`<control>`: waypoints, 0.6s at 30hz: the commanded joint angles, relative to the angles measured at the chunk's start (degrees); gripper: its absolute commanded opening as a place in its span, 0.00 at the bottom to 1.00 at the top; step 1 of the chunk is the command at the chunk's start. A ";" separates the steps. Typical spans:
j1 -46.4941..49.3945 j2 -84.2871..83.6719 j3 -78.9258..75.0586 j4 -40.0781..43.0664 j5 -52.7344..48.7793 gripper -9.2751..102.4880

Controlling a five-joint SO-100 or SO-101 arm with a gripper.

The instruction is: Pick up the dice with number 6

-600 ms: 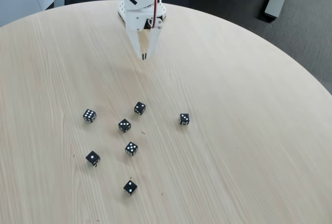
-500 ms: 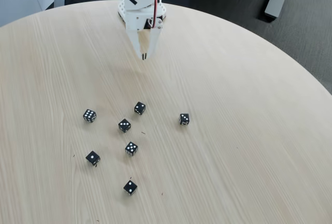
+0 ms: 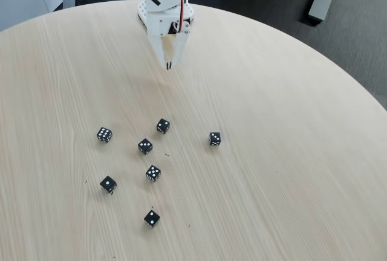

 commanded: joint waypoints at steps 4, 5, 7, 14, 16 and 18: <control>-0.09 0.53 -0.44 0.00 0.26 0.09; -0.09 0.53 -0.44 0.00 0.26 0.09; -0.09 0.53 -0.44 0.00 0.26 0.09; -0.09 0.53 -0.44 0.00 -0.09 0.10; -0.09 0.53 -0.44 0.00 -0.18 0.08; -0.09 0.53 -0.44 0.00 -0.18 0.08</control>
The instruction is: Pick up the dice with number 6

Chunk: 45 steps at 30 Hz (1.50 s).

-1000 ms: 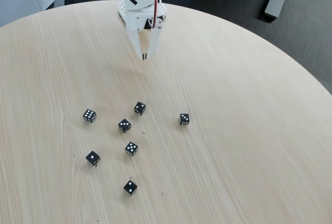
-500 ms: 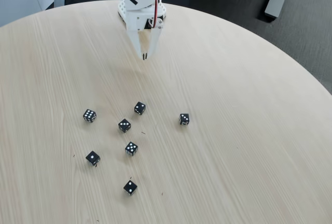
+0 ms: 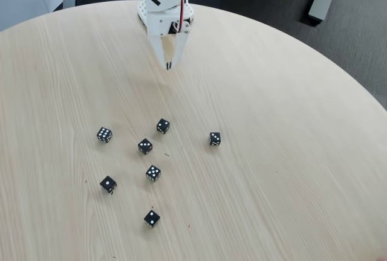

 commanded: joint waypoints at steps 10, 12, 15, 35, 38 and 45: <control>-0.09 0.00 -0.79 -0.09 2.11 0.08; -0.09 -0.09 -0.88 -0.09 2.81 0.08; -0.18 -0.44 -1.05 -0.18 5.01 0.08; 0.44 -56.60 -48.87 -0.18 18.98 0.12; 0.88 -68.38 -57.66 -0.18 24.87 0.12; 7.38 -81.65 -71.28 -0.09 33.13 0.15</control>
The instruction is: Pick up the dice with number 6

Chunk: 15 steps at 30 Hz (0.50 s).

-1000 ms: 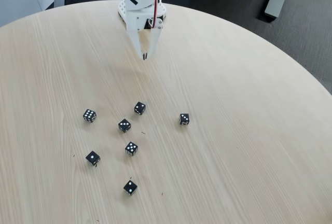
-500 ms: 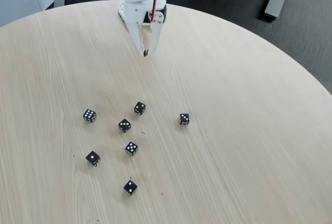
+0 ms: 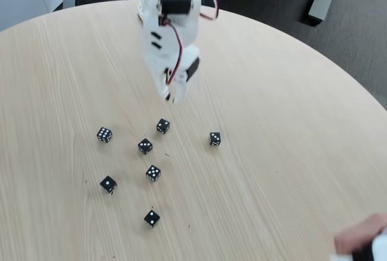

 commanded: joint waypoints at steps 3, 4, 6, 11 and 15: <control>8.09 -3.87 -5.89 -0.09 2.02 0.18; 9.76 -4.75 -5.98 -0.09 1.32 0.19; 12.66 -6.15 -6.06 -0.09 0.00 0.20; 17.05 -9.76 -6.06 -2.81 -1.67 0.21; 20.74 -12.74 -6.06 -8.35 -2.99 0.24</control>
